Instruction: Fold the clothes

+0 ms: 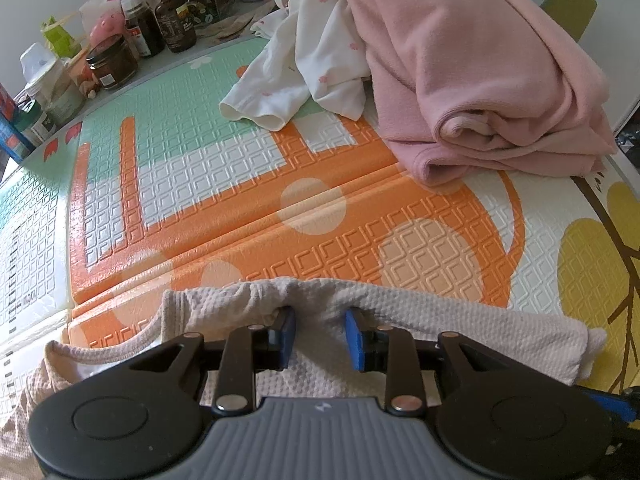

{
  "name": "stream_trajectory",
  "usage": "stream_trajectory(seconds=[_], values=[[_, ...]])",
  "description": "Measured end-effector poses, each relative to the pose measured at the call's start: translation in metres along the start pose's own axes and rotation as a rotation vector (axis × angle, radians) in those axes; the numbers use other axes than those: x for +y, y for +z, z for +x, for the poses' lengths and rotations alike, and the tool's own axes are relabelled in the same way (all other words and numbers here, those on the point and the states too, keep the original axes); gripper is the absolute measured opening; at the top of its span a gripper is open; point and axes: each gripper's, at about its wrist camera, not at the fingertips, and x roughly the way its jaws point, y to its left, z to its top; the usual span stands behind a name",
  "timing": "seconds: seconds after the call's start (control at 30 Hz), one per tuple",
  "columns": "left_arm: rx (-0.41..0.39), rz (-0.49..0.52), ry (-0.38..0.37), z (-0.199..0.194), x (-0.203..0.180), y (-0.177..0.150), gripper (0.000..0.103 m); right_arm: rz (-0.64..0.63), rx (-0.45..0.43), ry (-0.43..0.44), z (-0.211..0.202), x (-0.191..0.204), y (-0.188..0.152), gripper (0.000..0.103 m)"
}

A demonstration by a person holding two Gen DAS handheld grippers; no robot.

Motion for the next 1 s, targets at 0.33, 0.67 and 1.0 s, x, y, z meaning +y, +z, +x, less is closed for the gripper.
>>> stream_trajectory(seconds=[0.33,0.67,1.0], values=[[-0.042,0.017,-0.051,-0.021,-0.002,-0.012,0.031,0.052,-0.087,0.052,-0.031,-0.003,0.018,0.013],[-0.067,0.039,-0.131,-0.038,-0.011,-0.026,0.031,0.033,-0.104,0.028,-0.024,0.009,0.031,0.011],[-0.026,0.084,-0.156,-0.023,-0.019,-0.054,0.032,0.053,-0.055,-0.038,0.020,0.001,0.035,0.002]])
